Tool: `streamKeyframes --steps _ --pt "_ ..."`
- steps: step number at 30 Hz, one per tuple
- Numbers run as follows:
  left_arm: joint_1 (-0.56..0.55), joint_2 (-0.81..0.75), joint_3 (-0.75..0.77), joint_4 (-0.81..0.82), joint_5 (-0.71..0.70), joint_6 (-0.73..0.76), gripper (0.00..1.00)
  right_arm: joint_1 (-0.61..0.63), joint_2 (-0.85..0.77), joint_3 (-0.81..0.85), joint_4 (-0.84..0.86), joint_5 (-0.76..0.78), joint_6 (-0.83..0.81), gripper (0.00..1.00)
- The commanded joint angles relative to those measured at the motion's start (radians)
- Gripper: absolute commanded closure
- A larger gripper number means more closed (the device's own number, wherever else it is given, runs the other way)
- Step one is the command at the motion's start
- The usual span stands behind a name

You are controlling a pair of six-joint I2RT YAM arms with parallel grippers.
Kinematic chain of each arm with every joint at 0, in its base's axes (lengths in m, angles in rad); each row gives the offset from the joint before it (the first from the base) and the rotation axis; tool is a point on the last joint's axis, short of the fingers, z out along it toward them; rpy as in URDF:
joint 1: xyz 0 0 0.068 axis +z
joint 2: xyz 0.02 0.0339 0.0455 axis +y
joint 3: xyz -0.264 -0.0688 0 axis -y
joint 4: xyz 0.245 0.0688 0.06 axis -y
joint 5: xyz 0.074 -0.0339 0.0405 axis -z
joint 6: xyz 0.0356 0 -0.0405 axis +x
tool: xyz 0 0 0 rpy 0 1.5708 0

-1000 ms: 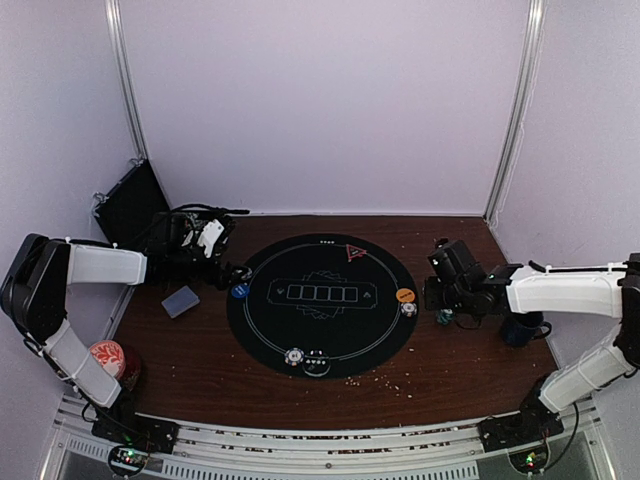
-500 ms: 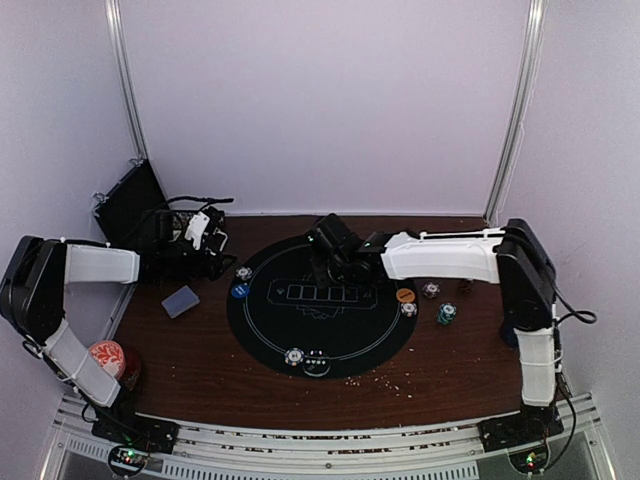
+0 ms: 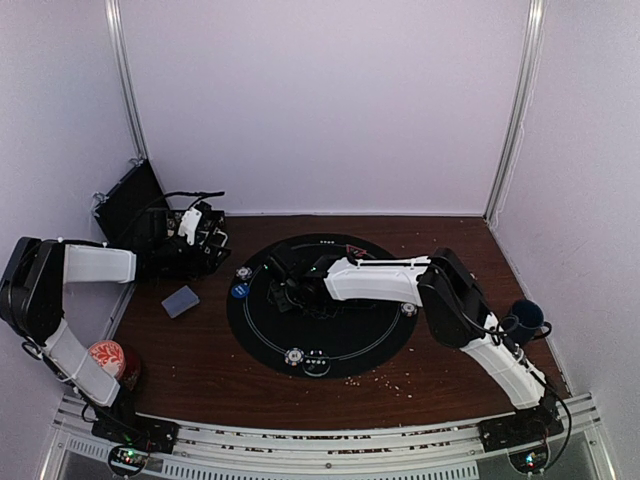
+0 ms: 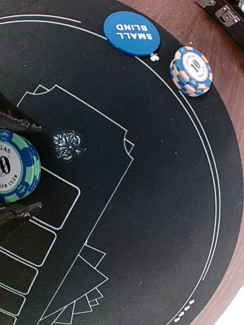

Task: Distribute texas hold em gaming equipment
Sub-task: Place the poker chips pile on the poker table mat.

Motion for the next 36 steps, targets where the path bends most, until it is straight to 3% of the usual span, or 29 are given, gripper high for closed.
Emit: streamKeyframes --steps 1,8,12,17,23,31,36 --pt "0.009 -0.009 -0.006 0.045 0.01 -0.011 0.02 0.002 0.013 0.018 -0.026 -0.022 -0.026 0.51" --pt "0.009 -0.003 0.0 0.035 0.038 0.0 0.02 0.009 -0.04 0.023 -0.078 -0.011 -0.062 0.01" --pt "0.008 -0.016 0.019 -0.019 0.122 0.036 0.02 0.012 -0.193 -0.055 -0.112 0.048 -0.071 0.0" --pt "-0.003 -0.029 0.078 -0.148 0.226 0.091 0.02 0.006 -0.525 -0.427 0.005 0.167 -0.062 0.0" --pt "-0.095 -0.019 0.14 -0.283 0.209 0.193 0.02 0.004 -0.826 -0.736 0.04 0.247 -0.056 0.0" --pt "-0.246 0.115 0.323 -0.551 0.123 0.362 0.02 0.001 -1.048 -1.038 0.057 0.349 -0.045 0.0" --pt "-0.256 0.194 0.432 -0.67 0.101 0.382 0.02 -0.003 -1.072 -1.042 0.026 0.314 0.086 0.0"
